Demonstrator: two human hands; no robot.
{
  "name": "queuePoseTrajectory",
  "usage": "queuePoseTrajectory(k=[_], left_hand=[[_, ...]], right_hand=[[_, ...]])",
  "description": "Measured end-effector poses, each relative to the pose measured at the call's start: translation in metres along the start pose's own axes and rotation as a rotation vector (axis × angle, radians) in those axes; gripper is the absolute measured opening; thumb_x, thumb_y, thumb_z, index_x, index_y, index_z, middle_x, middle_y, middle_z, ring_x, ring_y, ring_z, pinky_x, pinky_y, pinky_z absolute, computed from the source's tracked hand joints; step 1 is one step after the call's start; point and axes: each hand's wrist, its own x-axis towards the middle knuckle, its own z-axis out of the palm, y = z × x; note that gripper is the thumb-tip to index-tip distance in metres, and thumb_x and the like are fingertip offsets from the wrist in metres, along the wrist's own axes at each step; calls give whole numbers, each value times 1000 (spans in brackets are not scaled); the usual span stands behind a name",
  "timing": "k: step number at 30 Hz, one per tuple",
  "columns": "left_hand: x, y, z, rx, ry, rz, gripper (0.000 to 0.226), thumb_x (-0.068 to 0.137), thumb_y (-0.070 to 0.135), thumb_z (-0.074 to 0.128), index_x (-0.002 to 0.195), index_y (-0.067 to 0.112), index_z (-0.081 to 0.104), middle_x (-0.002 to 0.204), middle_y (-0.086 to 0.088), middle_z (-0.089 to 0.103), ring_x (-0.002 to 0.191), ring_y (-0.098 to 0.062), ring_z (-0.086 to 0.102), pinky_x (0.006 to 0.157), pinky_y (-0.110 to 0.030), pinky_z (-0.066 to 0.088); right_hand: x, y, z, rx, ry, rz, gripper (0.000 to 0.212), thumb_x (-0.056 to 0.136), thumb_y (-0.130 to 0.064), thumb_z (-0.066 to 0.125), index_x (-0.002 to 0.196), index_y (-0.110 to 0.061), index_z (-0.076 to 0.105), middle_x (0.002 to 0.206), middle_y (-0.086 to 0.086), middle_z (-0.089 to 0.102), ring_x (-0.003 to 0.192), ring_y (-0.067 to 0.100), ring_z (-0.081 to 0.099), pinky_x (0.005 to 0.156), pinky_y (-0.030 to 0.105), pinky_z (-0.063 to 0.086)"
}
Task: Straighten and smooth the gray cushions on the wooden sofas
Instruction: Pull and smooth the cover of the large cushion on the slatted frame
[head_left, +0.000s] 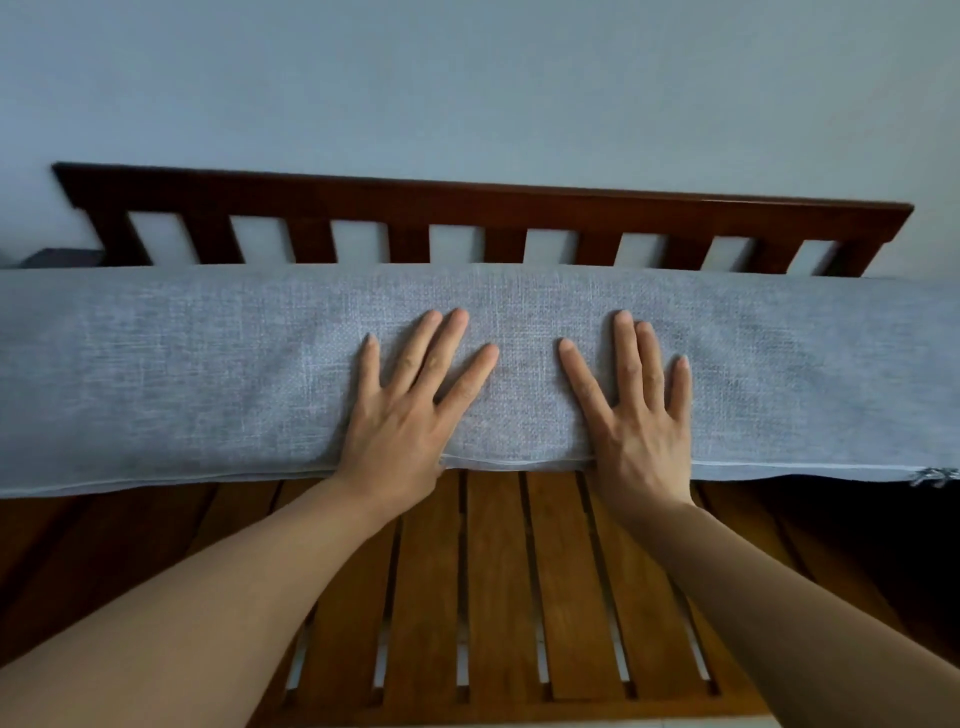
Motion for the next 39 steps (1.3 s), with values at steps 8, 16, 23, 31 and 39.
queuePoseTrajectory(k=[8, 16, 23, 31, 39], left_hand=[[-51, 19, 18, -9, 2, 87, 124, 56, 20, 83, 153, 24, 5, 160, -9, -2, 148, -25, -1, 109, -59, 5], [-101, 44, 46, 14, -28, 145, 132, 55, 29, 85, 153, 18, -3, 160, -4, -11, 148, -20, -5, 113, -48, -10], [-133, 65, 71, 4, -27, 139, 138, 52, 36, 87, 153, 21, -5, 159, 1, -16, 147, -16, -9, 114, -44, -5], [-149, 72, 93, 97, 6, 133, 140, 49, 74, 76, 153, 21, -1, 160, 1, -13, 147, -14, -8, 114, -43, -12], [-178, 96, 129, 70, -73, 149, 137, 46, 54, 85, 153, 16, 9, 160, -3, 12, 146, -19, 13, 115, -47, 5]], right_hand=[[-58, -11, 19, -2, 44, -74, 115, 70, -12, 78, 153, -31, 0, 157, 22, -2, 146, 37, -8, 115, 58, 2], [-111, -26, 40, 10, 77, -163, 114, 68, -11, 78, 152, -33, 5, 157, 17, -6, 146, 34, -13, 115, 54, -1], [-150, -39, 65, -27, 95, -171, 116, 71, -13, 79, 152, -34, -1, 158, 13, -13, 145, 31, -15, 117, 50, -8], [-170, -44, 86, -62, 141, -192, 122, 69, -17, 82, 152, -32, -6, 158, 8, -21, 146, 29, -14, 117, 50, -6], [-197, -59, 111, -8, -12, -245, 133, 44, -41, 92, 151, -21, 16, 152, 13, 25, 142, 31, 20, 115, 48, 11]])
